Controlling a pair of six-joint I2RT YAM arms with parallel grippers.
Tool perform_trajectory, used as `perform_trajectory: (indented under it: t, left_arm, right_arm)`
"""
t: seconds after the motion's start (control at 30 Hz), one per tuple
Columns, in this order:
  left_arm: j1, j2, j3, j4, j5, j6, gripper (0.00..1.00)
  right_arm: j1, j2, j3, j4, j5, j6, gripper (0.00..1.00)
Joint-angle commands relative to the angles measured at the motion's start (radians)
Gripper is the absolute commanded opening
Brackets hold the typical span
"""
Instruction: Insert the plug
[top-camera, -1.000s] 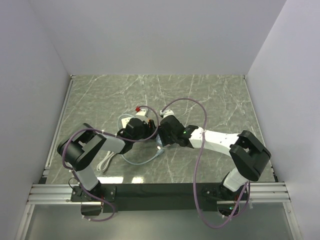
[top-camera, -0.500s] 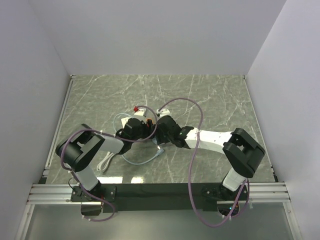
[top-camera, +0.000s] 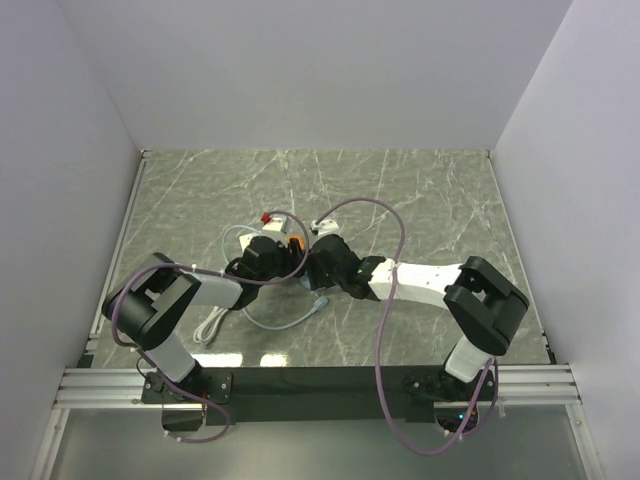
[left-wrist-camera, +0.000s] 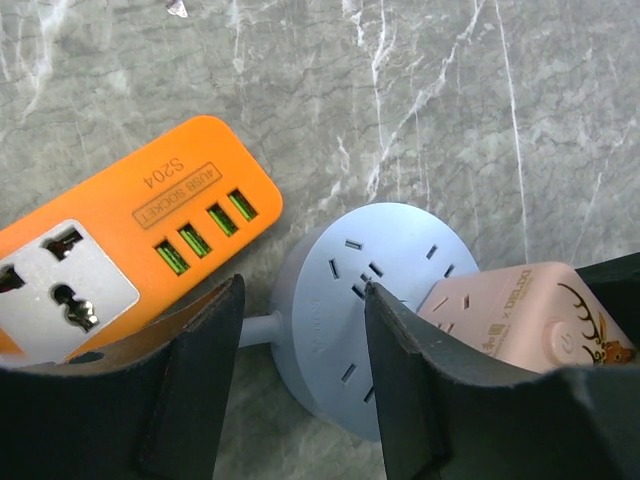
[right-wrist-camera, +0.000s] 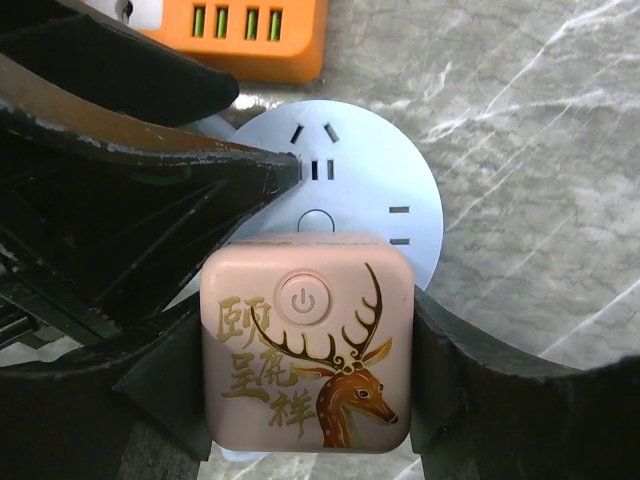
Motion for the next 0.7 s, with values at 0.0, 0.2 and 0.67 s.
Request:
perform_trajectory:
  t: [0.0, 0.2, 0.67]
  left_arm:
    - [0.006, -0.031, -0.007, -0.058, 0.016, -0.004, 0.58]
    - [0.011, -0.084, 0.019, -0.089, -0.015, 0.008, 0.61]
    - [0.014, -0.282, 0.164, -0.236, -0.097, 0.083, 0.99]
  right_arm:
    - [0.016, -0.008, -0.036, -0.211, 0.001, 0.078, 0.14]
    - [0.016, -0.123, -0.007, -0.193, 0.108, 0.049, 0.69]
    - [-0.075, -0.422, -0.108, -0.078, 0.191, -0.068, 0.96]
